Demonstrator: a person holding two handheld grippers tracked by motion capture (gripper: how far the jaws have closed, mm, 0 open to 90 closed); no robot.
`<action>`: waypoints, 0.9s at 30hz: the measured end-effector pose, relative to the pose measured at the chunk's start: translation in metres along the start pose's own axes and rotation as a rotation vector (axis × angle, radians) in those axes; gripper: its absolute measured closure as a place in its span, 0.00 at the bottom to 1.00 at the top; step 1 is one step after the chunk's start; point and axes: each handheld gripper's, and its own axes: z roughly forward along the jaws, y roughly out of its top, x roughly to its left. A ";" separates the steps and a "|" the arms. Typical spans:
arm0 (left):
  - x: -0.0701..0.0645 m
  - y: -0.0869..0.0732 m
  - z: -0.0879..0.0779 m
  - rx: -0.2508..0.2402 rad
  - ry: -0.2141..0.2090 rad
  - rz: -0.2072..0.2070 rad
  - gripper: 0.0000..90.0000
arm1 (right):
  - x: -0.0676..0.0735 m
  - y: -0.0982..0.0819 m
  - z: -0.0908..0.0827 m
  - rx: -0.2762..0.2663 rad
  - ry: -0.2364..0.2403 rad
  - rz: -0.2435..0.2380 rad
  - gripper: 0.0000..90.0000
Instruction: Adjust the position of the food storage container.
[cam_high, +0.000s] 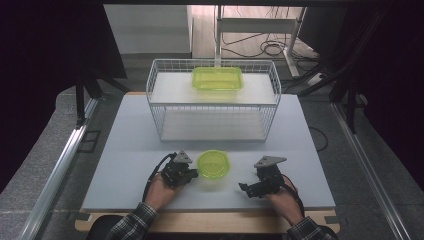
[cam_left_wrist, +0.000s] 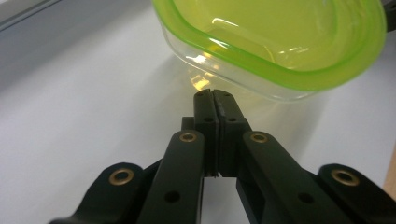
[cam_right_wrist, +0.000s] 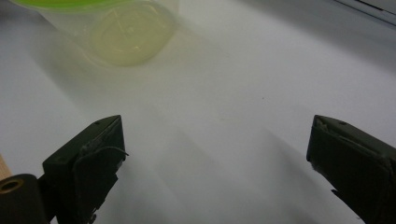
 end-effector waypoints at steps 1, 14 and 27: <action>-0.002 0.002 0.002 0.005 -0.004 0.014 1.00 | 0.000 0.000 0.000 0.000 0.002 0.000 0.05; -0.002 0.002 -0.016 -0.037 0.039 -0.009 0.62 | 0.000 0.000 0.000 -0.004 0.006 0.002 0.05; -0.004 -0.017 -0.036 -0.044 0.086 0.011 0.14 | 0.001 0.000 0.000 -0.002 0.004 -0.003 0.05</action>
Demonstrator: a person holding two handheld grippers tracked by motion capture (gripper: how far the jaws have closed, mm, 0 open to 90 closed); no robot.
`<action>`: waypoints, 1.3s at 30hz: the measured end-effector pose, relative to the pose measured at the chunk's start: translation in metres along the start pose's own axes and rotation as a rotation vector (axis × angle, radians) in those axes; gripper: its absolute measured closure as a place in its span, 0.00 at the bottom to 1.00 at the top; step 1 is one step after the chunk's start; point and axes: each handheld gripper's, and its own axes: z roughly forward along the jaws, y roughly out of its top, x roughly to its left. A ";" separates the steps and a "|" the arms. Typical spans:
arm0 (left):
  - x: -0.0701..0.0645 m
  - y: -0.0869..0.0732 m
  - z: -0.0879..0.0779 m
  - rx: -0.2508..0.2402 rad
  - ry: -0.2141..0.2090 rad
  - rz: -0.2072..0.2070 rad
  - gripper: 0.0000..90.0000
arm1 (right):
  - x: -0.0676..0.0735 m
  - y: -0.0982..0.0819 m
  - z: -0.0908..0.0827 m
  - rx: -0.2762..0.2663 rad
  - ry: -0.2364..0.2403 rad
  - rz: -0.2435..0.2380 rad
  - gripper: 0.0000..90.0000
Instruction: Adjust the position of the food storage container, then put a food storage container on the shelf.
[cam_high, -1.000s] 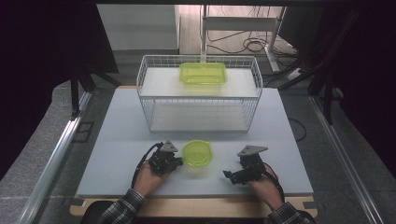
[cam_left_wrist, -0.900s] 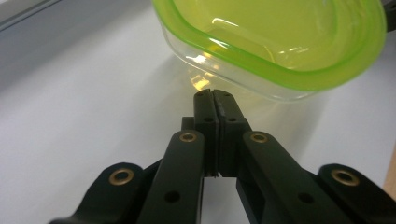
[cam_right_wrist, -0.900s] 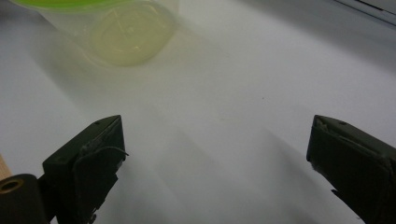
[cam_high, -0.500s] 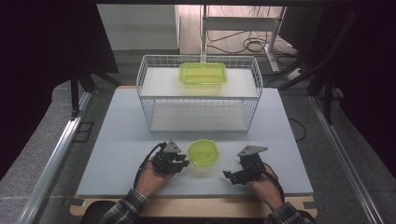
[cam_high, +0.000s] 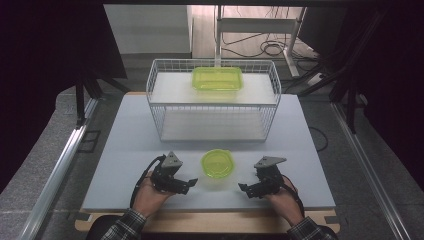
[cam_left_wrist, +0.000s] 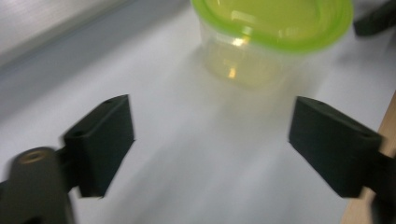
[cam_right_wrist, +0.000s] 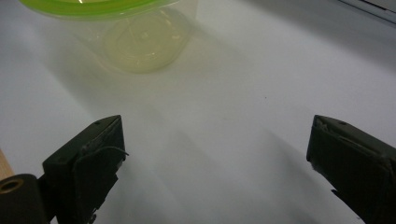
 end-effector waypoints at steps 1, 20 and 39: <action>-0.001 -0.003 0.000 0.007 0.004 0.004 0.13 | 0.000 0.000 0.000 0.000 0.000 0.000 0.05; 0.000 -0.026 -0.007 -0.007 0.032 0.024 0.02 | -0.005 0.004 -0.007 -0.081 0.006 0.044 0.01; -0.002 -0.031 -0.007 0.029 0.061 0.053 0.03 | -0.024 0.032 -0.014 -0.131 0.105 0.193 0.03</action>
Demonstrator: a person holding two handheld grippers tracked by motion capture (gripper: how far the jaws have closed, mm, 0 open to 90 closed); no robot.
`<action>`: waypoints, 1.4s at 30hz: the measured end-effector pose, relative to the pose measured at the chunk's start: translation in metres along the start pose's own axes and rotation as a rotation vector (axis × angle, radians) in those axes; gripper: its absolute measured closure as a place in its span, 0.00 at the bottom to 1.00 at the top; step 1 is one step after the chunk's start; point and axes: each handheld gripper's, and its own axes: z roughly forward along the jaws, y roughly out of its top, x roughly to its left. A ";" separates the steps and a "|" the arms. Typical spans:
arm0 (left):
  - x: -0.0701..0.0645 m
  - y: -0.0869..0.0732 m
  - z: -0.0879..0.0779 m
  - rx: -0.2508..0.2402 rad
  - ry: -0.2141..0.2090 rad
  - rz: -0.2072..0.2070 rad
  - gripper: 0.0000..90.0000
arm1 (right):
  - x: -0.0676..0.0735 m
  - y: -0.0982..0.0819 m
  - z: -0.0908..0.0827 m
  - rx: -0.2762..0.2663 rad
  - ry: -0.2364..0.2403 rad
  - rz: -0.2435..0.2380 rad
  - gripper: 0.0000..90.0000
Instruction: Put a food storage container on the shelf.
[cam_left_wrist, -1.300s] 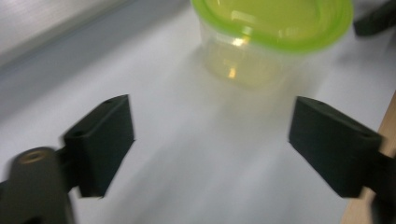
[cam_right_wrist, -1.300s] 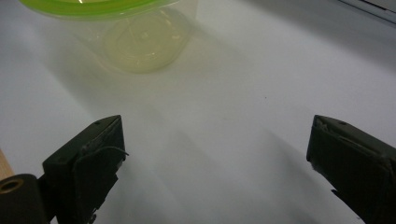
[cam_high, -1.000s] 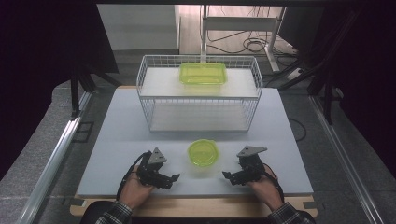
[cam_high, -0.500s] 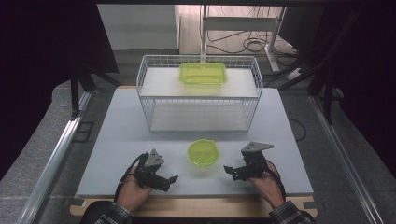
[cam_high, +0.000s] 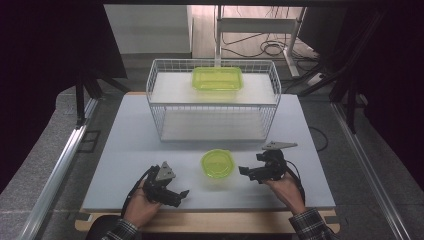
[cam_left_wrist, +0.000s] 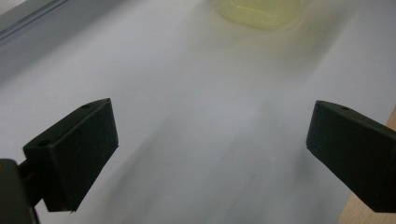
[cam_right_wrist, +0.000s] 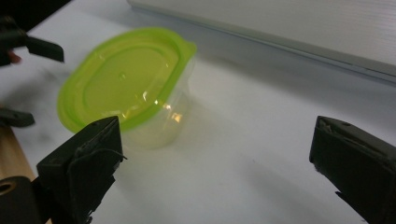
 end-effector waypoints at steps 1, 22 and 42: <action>0.000 0.000 0.000 0.004 0.002 0.003 0.03 | -0.001 0.005 0.001 0.006 0.012 0.016 0.03; 0.000 -0.003 -0.003 0.021 0.022 0.028 0.04 | -0.005 0.040 0.038 0.108 0.165 0.112 0.45; -0.002 -0.004 -0.002 0.032 0.029 0.053 0.04 | -0.022 0.035 0.053 0.185 0.383 0.330 0.90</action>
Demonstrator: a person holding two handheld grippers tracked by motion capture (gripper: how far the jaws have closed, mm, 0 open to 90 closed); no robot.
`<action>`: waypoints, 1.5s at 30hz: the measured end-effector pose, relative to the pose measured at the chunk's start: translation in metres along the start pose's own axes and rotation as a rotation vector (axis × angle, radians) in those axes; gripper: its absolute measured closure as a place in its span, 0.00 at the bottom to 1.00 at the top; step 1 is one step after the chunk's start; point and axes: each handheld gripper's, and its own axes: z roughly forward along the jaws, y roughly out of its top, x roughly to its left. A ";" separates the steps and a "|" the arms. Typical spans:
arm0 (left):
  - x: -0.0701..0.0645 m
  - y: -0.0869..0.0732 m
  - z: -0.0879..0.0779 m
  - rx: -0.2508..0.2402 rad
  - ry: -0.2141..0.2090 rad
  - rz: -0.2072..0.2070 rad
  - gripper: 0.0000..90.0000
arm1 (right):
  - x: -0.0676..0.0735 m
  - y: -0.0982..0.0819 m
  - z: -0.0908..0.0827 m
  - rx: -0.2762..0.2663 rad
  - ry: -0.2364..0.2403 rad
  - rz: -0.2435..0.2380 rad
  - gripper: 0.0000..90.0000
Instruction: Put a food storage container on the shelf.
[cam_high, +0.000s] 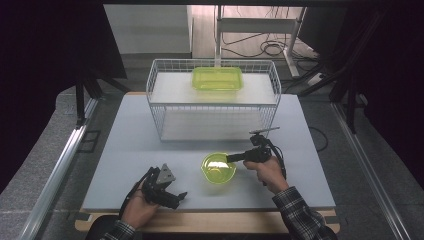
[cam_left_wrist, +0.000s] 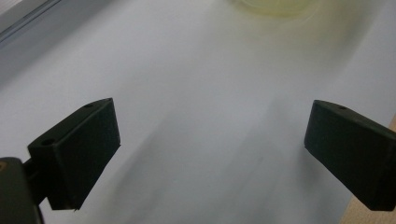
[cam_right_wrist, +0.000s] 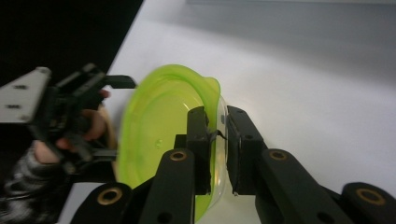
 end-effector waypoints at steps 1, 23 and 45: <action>0.000 0.000 0.000 0.001 0.001 0.002 0.04 | 0.002 0.000 0.000 -0.001 -0.002 0.003 0.90; 0.003 0.000 -0.003 -0.019 0.007 -0.013 0.03 | 0.019 0.011 -0.040 -0.138 0.010 0.012 0.90; 0.003 0.000 -0.001 -0.010 0.001 -0.009 0.03 | 0.056 0.042 -0.080 -0.233 0.026 -0.022 0.90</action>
